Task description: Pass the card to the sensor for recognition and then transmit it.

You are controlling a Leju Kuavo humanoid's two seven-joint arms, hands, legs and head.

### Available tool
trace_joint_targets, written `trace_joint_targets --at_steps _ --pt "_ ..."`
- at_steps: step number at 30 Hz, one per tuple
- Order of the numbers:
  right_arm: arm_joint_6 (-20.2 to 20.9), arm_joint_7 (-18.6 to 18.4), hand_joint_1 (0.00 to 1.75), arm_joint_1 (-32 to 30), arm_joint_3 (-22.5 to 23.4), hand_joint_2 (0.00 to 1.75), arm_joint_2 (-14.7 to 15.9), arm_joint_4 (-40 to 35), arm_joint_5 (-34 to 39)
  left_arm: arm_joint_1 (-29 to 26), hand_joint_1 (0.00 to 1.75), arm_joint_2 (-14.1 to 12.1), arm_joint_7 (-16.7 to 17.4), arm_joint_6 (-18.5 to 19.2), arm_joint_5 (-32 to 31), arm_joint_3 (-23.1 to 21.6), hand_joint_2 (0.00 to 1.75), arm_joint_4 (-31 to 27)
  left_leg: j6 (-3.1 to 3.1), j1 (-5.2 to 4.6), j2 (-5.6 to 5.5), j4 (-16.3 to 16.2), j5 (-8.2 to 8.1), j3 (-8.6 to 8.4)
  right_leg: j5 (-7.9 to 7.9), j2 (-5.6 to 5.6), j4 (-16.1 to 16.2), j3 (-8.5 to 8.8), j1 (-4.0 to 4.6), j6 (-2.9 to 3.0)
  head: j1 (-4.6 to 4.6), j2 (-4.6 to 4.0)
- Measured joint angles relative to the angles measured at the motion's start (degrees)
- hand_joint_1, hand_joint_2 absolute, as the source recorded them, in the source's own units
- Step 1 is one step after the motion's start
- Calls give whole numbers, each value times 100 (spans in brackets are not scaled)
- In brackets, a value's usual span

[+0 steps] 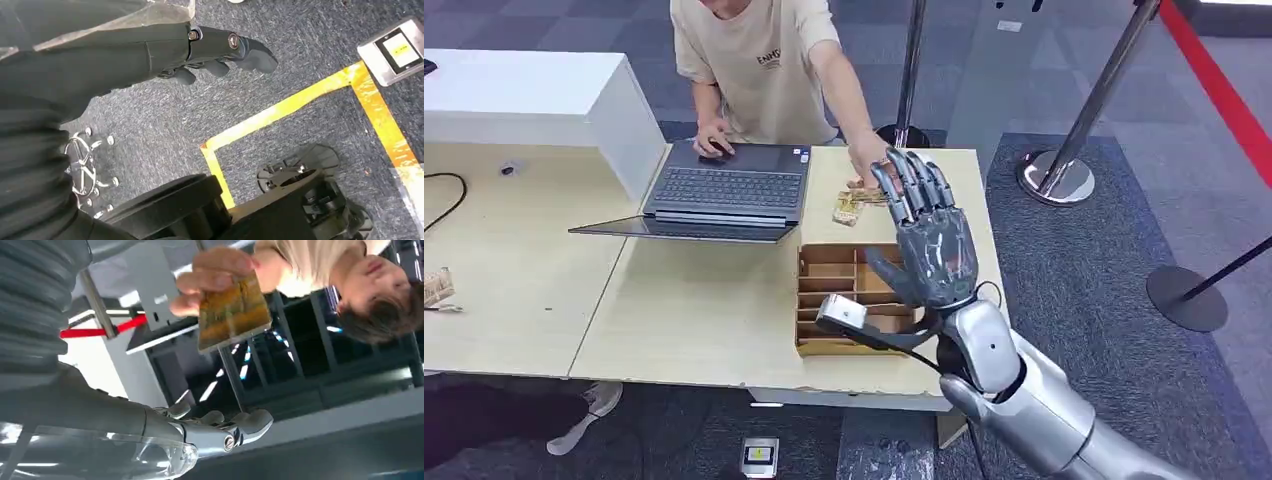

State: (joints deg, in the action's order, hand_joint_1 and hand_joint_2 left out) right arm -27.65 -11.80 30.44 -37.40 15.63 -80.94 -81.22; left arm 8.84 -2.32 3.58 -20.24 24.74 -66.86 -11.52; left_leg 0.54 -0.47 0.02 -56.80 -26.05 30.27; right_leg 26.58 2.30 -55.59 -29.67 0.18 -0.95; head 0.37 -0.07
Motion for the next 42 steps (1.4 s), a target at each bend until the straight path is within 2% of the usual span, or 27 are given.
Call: trace_joint_targets --at_steps 5,6,29,34,38,40,42 --pt "-52 94 2 14 -22 175 -2 120 197 10 0 0 2 4 -7 0 175 2 0 0 0 0 0 0 0 0 0 0 0 0 0 0" --pt "-57 103 175 15 -22 175 -4 140 232 10 0 0 2 4 -7 0 175 0 0 0 0 0 0 0 0 0 0 0 0 0 0 0" --pt "-11 295 175 51 -186 175 -35 319 700 12 0 0 0 4 -24 0 175 2 0 0 -1 0 0 1 0 0 0 0 0 0 0 0" --pt "-273 343 175 16 -129 175 -63 312 1549 6 0 0 -4 -11 -22 0 175 2 0 0 0 0 0 1 0 0 1 -1 -1 0 0 0" --pt "-299 408 175 -29 -77 175 -63 312 1877 0 0 0 -18 -15 -15 2 175 2 0 0 0 0 0 0 0 0 1 -1 0 0 0 0" --pt "-304 538 175 -80 9 175 -63 326 2579 -5 0 0 -28 -42 -4 4 175 2 0 0 0 0 0 1 0 0 1 -1 0 0 0 0" --pt "-264 748 175 -148 164 175 -61 446 3648 -22 0 0 -44 -55 9 11 175 4 0 0 -1 0 0 1 0 0 1 -1 -1 0 0 0"
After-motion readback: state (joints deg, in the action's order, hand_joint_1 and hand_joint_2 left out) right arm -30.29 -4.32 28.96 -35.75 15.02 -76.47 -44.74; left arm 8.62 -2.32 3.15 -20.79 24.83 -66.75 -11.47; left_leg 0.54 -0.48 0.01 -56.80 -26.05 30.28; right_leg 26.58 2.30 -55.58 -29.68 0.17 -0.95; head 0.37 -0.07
